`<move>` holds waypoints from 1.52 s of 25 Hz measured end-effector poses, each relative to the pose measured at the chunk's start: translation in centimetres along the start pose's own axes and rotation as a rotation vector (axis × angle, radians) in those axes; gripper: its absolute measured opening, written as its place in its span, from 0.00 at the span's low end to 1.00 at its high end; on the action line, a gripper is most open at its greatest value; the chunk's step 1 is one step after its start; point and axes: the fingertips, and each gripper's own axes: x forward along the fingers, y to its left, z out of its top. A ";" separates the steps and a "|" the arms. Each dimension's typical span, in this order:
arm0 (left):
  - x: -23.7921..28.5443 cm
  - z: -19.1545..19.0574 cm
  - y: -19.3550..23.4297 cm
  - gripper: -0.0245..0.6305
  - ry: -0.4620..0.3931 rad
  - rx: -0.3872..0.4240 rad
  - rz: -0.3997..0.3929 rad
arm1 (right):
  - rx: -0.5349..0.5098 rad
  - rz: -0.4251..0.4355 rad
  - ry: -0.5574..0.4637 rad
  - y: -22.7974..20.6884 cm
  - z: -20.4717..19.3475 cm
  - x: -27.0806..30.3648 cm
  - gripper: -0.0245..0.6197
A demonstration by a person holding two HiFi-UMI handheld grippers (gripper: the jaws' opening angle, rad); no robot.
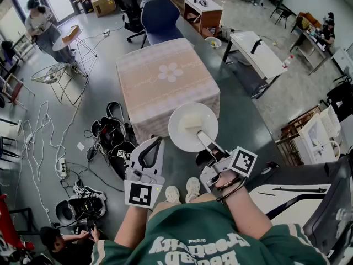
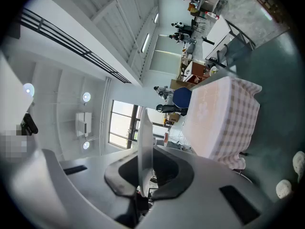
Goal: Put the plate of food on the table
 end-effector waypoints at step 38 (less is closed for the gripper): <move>8.4 0.2 -3.2 0.05 0.007 0.009 0.061 | -0.022 0.007 0.060 -4.4 7.5 0.3 0.08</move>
